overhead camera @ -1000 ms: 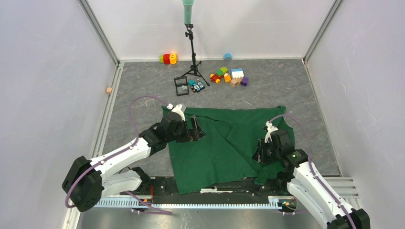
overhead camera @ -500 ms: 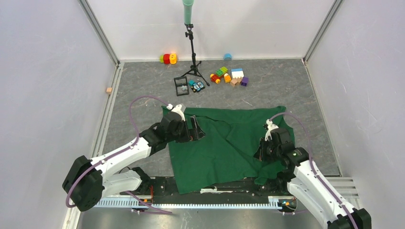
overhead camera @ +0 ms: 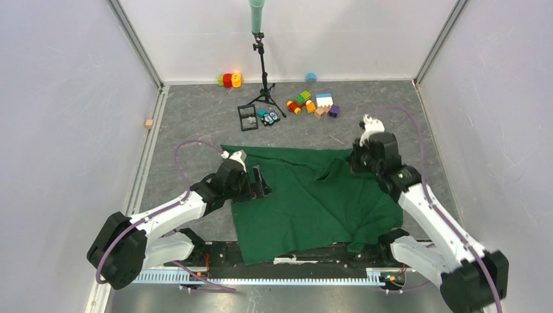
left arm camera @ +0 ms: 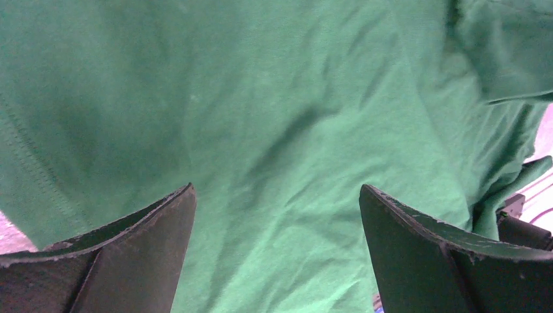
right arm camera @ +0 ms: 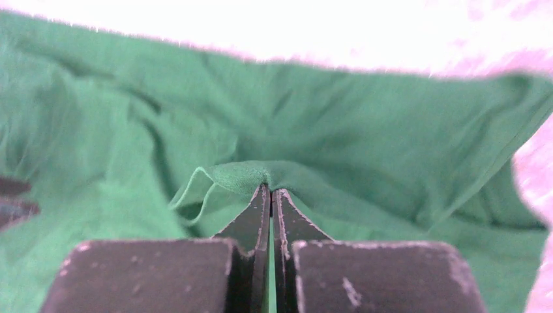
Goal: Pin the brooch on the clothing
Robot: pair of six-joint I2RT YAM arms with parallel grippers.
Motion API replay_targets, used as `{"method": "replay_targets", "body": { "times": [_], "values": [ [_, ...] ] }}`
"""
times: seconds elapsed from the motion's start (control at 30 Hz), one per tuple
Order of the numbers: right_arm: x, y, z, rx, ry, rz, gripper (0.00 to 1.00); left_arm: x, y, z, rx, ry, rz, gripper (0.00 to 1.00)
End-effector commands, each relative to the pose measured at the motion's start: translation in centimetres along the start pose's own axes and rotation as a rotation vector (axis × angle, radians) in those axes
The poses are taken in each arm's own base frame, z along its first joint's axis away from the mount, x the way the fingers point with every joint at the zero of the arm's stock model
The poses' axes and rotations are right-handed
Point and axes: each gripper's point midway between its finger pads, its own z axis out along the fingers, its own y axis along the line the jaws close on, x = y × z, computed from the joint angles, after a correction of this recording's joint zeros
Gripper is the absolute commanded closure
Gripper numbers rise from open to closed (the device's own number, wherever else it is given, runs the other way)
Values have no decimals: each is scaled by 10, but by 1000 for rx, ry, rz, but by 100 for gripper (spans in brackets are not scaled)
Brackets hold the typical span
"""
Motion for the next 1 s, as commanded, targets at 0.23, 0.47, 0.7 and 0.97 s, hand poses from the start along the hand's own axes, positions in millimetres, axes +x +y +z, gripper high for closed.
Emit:
{"method": "replay_targets", "body": {
  "times": [0.23,0.47,0.7,0.97],
  "values": [
    [-187,-48,78,289,-412,-136,100,9,21,-5,-22,-4,-25,0],
    [-231,-84,162,273,-444,-88,100,8,30,-10,-51,-11,-34,0],
    [-253,-93,226,161,-507,-97,100,6,28,-16,-51,0,9,0],
    [-289,-96,255,108,-524,-185,60,-7,22,-28,-64,-22,24,0]
  ]
}}
